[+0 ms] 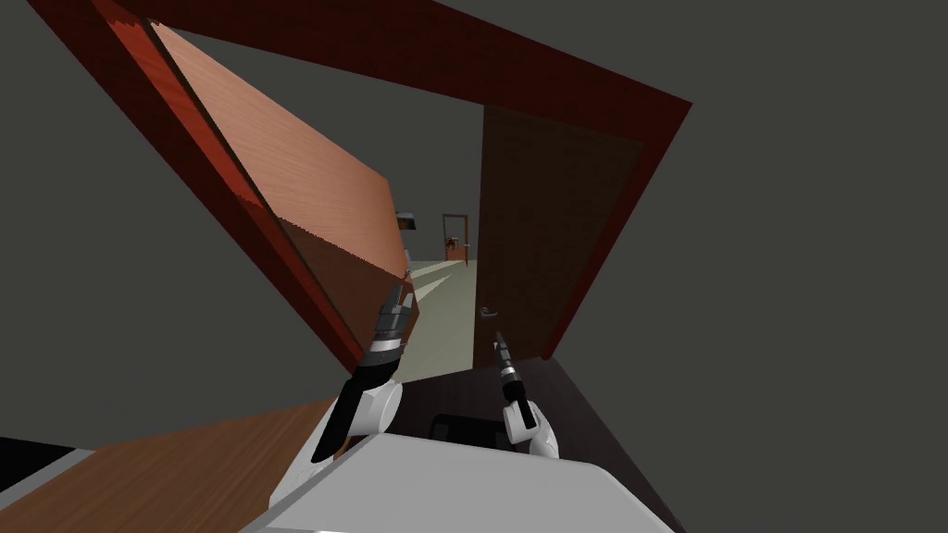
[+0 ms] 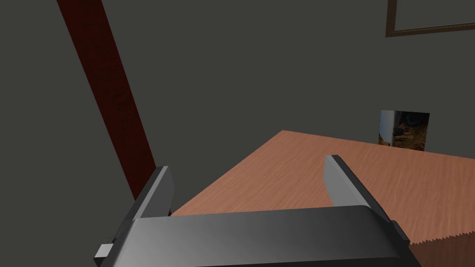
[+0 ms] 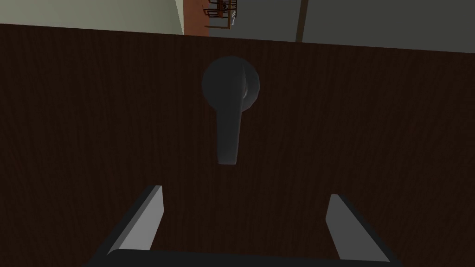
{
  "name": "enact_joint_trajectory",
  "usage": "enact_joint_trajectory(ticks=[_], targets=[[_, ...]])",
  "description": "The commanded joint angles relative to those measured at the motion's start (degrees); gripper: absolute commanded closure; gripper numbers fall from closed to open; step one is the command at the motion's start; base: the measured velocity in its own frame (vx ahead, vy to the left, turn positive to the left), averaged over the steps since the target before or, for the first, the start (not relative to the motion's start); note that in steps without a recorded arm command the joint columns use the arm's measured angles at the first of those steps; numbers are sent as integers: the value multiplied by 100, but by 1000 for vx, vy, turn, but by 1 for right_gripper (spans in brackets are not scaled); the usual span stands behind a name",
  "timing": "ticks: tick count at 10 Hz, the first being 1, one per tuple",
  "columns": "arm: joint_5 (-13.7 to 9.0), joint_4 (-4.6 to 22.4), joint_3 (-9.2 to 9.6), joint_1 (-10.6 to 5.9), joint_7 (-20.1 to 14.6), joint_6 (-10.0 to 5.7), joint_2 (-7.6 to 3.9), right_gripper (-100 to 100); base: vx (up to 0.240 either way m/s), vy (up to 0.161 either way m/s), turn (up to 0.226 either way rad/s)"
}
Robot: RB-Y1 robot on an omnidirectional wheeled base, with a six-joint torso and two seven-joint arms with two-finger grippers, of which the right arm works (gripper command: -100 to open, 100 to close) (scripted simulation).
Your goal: Push the door open
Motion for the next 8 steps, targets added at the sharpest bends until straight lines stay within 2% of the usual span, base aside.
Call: enact_joint_trajectory(ticks=[1, 2, 3, 5, 7, 8], targets=[[27, 180, 24, -43, -10, -41, 54, -100, 130, -68, 53], [15, 154, 11, -40, -3, -52, 35, -100, 60, -32, 14], [8, 189, -5, -51, 0, -76, -139, -100, 98, 32, 25], [-1, 213, -26, -58, 5, -92, -244, -100, 185, 32, 26], [-12, 241, -49, -67, 11, -110, -263, -100, 204, 56, 22], [-18, 254, -61, -72, 13, -119, -237, -100, 219, 54, 23]])
